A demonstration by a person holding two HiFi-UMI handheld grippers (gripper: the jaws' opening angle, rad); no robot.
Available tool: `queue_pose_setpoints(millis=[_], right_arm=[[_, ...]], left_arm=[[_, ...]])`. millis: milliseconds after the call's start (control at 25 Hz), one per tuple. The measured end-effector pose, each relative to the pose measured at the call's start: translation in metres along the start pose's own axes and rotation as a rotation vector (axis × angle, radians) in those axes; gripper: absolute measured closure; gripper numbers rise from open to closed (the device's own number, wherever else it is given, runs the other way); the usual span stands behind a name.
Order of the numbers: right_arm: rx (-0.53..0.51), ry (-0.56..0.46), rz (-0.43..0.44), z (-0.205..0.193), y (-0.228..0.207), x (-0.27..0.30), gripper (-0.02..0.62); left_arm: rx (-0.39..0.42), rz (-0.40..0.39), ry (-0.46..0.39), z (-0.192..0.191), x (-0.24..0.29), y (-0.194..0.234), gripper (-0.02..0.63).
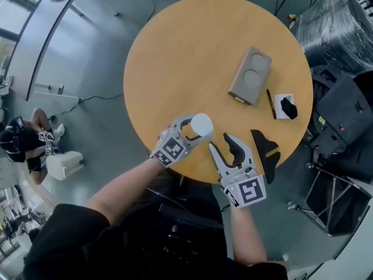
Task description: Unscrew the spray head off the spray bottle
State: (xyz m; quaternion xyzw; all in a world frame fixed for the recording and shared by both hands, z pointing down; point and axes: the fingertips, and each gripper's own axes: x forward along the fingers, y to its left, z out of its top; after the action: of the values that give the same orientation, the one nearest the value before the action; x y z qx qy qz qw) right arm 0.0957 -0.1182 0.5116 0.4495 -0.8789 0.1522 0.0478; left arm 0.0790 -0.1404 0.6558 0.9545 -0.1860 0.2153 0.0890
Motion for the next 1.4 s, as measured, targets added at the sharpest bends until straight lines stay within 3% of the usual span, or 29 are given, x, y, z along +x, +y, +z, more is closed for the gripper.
queue_pose_setpoints(millis=[280, 560, 920, 1320, 1400], right_arm=[[-0.051, -0.008, 0.034, 0.045, 0.049, -0.019, 0.425], [-0.072, -0.023, 0.055, 0.082, 0.089, -0.040, 0.420], [-0.035, -0.018, 0.047, 0.097, 0.116, -0.045, 0.295], [-0.030, -0.064, 0.002, 0.118, 0.120, -0.022, 0.296], [-0.042, -0.061, -0.018, 0.118, 0.119, -0.020, 0.321]], left_arm=[[-0.069, 0.024, 0.013, 0.047, -0.052, -0.021, 0.301], [-0.052, -0.029, 0.043, 0.086, -0.094, -0.060, 0.301], [-0.077, -0.020, 0.049, 0.112, -0.129, -0.078, 0.301], [-0.071, -0.014, 0.038, 0.134, -0.133, -0.098, 0.301], [-0.069, -0.011, 0.040, 0.136, -0.134, -0.100, 0.301]])
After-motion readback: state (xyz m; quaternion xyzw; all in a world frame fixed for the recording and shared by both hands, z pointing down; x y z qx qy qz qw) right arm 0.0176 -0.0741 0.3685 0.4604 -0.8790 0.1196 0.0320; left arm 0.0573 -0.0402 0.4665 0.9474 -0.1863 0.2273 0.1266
